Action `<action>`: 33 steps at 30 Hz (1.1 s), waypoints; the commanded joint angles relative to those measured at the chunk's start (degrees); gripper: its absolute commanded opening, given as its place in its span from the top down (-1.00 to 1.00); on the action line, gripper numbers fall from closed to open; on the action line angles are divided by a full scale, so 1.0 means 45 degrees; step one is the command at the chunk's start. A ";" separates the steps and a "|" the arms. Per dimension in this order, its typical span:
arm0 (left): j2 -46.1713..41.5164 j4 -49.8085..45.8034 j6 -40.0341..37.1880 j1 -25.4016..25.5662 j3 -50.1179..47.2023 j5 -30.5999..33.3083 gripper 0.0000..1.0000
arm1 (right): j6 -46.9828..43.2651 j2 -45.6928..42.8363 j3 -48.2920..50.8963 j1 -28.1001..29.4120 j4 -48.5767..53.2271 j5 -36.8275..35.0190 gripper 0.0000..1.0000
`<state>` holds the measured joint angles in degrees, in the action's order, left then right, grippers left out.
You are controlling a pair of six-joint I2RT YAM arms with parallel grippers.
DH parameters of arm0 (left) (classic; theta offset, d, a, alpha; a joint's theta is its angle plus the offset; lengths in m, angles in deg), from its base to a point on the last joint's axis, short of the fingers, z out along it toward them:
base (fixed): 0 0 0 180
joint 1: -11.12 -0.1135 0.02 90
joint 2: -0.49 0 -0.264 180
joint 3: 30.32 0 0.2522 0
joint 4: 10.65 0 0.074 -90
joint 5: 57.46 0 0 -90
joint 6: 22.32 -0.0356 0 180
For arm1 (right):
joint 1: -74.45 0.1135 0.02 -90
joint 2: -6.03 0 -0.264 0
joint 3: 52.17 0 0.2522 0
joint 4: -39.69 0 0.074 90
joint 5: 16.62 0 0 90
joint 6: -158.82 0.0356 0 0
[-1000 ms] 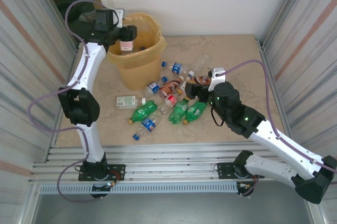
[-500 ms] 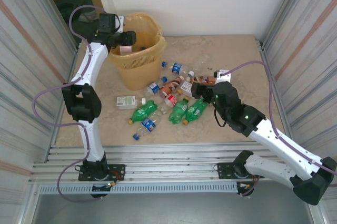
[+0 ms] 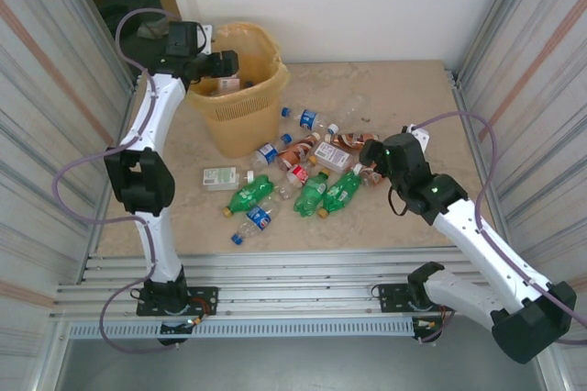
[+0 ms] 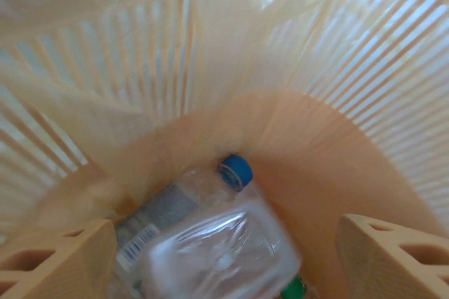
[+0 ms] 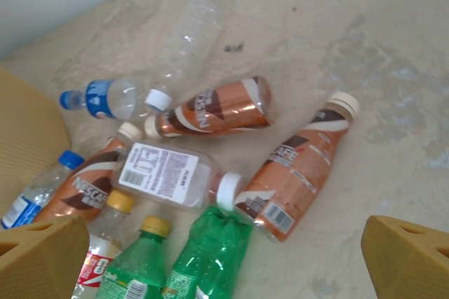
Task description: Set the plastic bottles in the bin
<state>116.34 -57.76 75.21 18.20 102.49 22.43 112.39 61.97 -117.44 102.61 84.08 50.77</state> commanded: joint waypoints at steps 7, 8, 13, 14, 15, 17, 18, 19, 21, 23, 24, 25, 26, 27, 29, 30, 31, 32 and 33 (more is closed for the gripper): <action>-0.2919 0.0942 0.0491 -0.0097 -0.0674 -0.1044 -0.77 | 0.1232 0.1020 0.0188 -0.1160 0.0777 0.1563 -0.95; -0.3175 0.1075 0.0547 -0.0104 -0.0873 -0.1163 -0.77 | 0.1282 0.1152 0.0177 -0.1248 0.0812 0.1649 -0.95; -0.4885 0.1822 0.0804 -0.0038 -0.2488 -0.1788 -0.82 | 0.1599 0.1863 0.0216 -0.1652 0.0820 0.2089 -0.95; -0.5286 0.2010 0.0835 -0.0011 -0.2921 -0.1833 -0.84 | 0.1636 0.1986 0.0201 -0.1716 0.0809 0.2150 -0.95; -0.5781 0.2248 0.0875 0.0039 -0.3465 -0.1850 -0.86 | 0.1665 0.2145 0.0234 -0.1764 0.0792 0.2219 -0.95; -0.6780 0.2744 0.0977 0.0141 -0.4649 -0.1855 -0.89 | 0.1725 0.2449 0.0245 -0.1916 0.0708 0.2399 -0.96; -0.7330 0.3066 0.1068 0.0198 -0.5340 -0.1840 -0.91 | 0.1770 0.2634 0.0254 -0.1988 0.0668 0.2506 -0.96; -0.7923 0.3363 0.1171 0.0258 -0.6026 -0.1796 -0.92 | 0.1787 0.2811 0.0255 -0.2068 0.0590 0.2608 -0.96; -0.8976 0.4018 0.1396 0.0374 -0.7506 -0.1690 -0.95 | 0.1814 0.3182 0.0300 -0.2223 0.0388 0.2875 -0.96; -0.9952 0.4455 0.1612 0.0478 -0.8752 -0.1434 -0.97 | 0.1826 0.3575 0.0303 -0.2426 0.0130 0.3240 -0.96; -1.0445 0.4633 0.1748 0.0513 -0.9430 -0.1289 -0.97 | 0.1821 0.3776 0.0285 -0.2512 -0.0027 0.3402 -0.96; -1.0805 0.4756 0.1875 0.0538 -0.9928 -0.1191 -0.97 | 0.1836 0.3945 0.0274 -0.2561 -0.0151 0.3509 -0.96; -1.1225 0.4863 0.2063 0.0538 -1.0478 -0.1037 -0.97 | 0.1818 0.4143 0.0263 -0.2630 -0.0303 0.3627 -0.96; -1.1599 0.4936 0.2241 0.0528 -1.0971 -0.0880 -0.97 | 0.1802 0.4323 0.0235 -0.2680 -0.0430 0.3707 -0.96; -1.2190 0.5035 0.2509 0.0538 -1.1769 -0.0631 -0.97 | 0.1783 0.4732 0.0162 -0.2773 -0.0626 0.3826 -0.95; -1.2446 0.5075 0.2643 0.0538 -1.2129 -0.0533 -0.97 | 0.1752 0.4936 0.0101 -0.2839 -0.0706 0.3897 -0.95; -1.2635 0.5099 0.2742 0.0538 -1.2401 -0.0460 -0.97 | 0.1714 0.5181 0.0046 -0.2871 -0.0758 0.3945 -0.95; -1.2835 0.5100 0.2842 0.0538 -1.2655 -0.0394 -0.97 | 0.1675 0.5439 -0.0042 -0.2921 -0.0825 0.4005 -0.95; -1.2990 0.5123 0.2952 0.0538 -1.2868 -0.0352 -0.97 | 0.1642 0.5709 -0.0109 -0.2990 -0.0882 0.4096 -0.96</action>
<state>60.04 -37.52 85.72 20.58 46.86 18.80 119.40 85.16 -116.61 90.02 81.43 67.49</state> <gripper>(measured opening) 0.987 0.978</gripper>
